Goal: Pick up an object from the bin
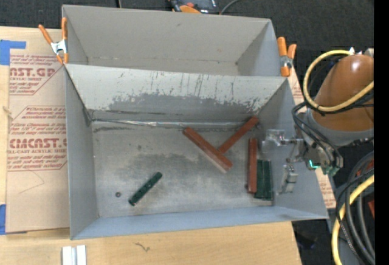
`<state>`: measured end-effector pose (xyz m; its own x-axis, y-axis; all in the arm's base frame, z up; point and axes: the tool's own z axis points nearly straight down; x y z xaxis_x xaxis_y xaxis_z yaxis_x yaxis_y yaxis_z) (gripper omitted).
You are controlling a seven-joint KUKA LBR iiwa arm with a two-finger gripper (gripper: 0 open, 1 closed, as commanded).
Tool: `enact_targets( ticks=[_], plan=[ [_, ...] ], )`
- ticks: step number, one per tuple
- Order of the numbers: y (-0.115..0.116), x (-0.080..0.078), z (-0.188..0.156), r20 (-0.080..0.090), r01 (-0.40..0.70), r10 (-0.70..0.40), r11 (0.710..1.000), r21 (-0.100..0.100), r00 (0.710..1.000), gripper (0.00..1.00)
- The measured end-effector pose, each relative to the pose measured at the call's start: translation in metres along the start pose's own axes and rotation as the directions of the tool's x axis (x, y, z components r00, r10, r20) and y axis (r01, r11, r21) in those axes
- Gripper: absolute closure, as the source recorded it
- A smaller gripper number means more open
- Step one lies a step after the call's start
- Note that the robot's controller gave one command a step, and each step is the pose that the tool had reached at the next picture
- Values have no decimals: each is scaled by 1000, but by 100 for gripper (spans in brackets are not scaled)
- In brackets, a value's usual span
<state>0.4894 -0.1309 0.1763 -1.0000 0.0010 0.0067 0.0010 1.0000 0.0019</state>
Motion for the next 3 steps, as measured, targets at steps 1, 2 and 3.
enact_targets(
  ticks=[1,2,3],
  plan=[
    [17,-28,104,2,428,-428,904,2,904,0],
    [-16,-61,106,11,644,-644,765,-8,765,0],
    [24,-54,106,8,562,-562,827,3,827,0]
  ],
)
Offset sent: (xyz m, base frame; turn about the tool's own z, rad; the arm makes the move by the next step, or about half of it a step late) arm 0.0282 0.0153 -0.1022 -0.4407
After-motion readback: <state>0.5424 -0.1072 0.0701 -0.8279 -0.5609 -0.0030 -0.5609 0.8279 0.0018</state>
